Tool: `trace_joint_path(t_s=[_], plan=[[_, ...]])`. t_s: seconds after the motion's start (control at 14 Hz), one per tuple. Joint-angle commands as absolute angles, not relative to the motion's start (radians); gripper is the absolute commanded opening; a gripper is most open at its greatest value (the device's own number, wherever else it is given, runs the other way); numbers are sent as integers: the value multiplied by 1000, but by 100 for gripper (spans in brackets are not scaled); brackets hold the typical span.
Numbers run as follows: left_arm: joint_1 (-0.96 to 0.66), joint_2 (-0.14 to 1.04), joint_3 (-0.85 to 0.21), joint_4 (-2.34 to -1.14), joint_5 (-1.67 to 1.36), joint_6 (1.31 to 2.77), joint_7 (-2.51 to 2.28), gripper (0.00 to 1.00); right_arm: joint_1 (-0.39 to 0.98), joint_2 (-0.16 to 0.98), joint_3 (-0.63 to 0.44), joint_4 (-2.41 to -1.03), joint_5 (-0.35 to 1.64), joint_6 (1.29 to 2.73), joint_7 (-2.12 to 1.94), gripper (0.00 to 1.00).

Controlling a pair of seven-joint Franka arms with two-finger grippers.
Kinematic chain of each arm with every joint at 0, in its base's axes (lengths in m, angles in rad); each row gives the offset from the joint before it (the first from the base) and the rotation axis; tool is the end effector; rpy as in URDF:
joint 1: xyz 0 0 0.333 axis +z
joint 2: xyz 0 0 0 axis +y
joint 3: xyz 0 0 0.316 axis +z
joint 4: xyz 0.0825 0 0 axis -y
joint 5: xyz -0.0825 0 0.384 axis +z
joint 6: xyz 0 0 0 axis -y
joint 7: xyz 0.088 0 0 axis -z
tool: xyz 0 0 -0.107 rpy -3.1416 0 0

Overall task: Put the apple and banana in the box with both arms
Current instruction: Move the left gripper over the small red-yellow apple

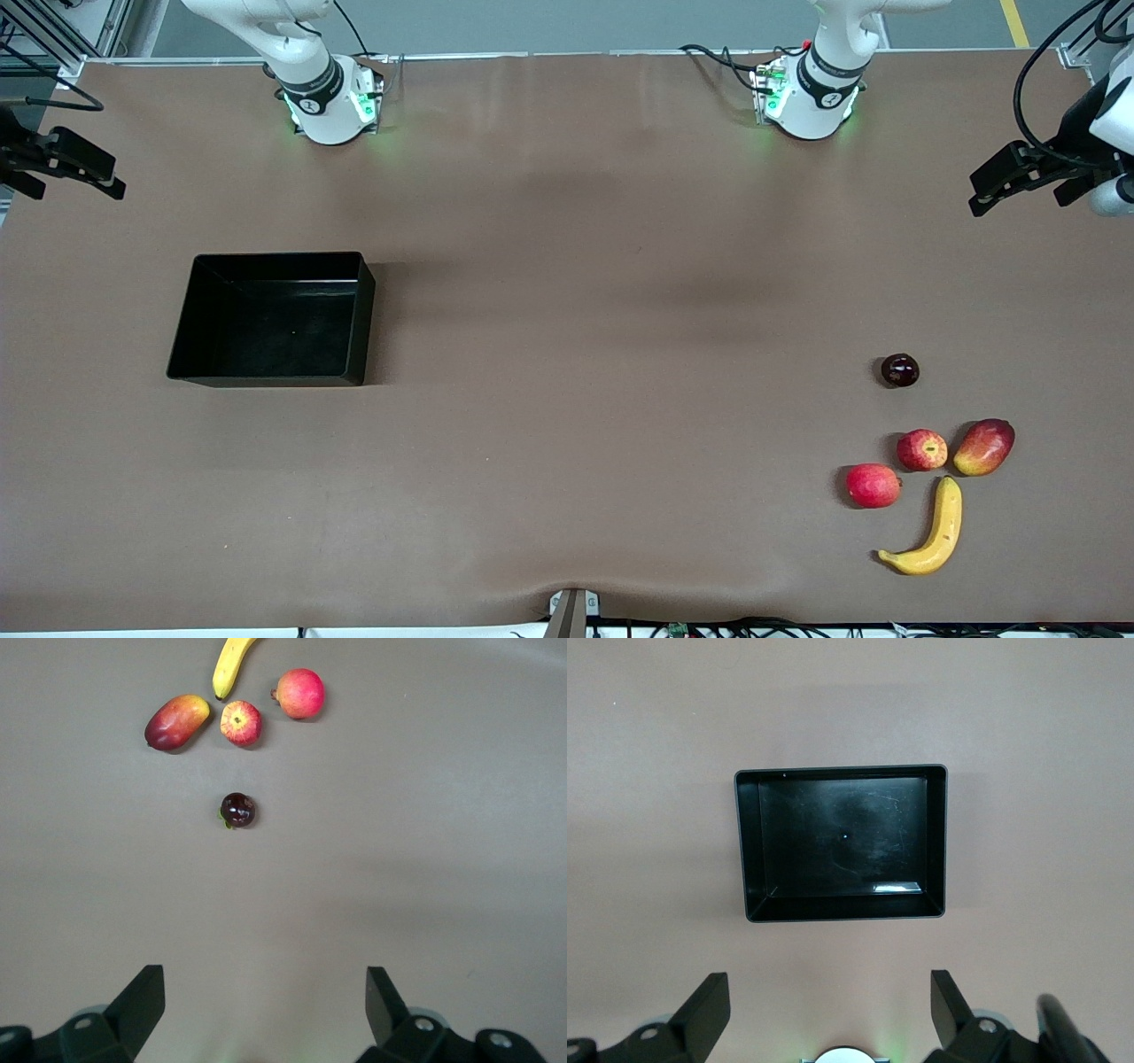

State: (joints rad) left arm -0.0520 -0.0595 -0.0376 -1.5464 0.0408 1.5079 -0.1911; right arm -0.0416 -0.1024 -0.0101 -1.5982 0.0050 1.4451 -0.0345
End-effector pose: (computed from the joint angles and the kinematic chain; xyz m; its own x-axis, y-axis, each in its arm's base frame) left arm 0.5278 -0.0435 0.6627 0.9942 0.1038 0.0288 0.1048 -0.9938 -0.0381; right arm 0.5083 -0.0260 0.6555 0.9986 -0.0164 -0.0504 -0.0168 -0.9998 -0.0078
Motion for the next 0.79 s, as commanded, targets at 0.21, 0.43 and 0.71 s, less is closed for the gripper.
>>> trace_joint_path(t_s=[0.21, 0.43, 0.71], plan=[[-46, -35, -38, -1519, 58, 1486, -199, 100, -55, -95, -3, -1582, -3, 1436, -46, 100], [-34, 14, -28, -1468, 55, 1488, -190, 100, -51, -95, -3, -1582, -3, 1437, -46, 100], [32, 173, -21, -1425, 58, 1601, -186, 100, -52, -95, -3, -1582, -3, 1436, -46, 100]])
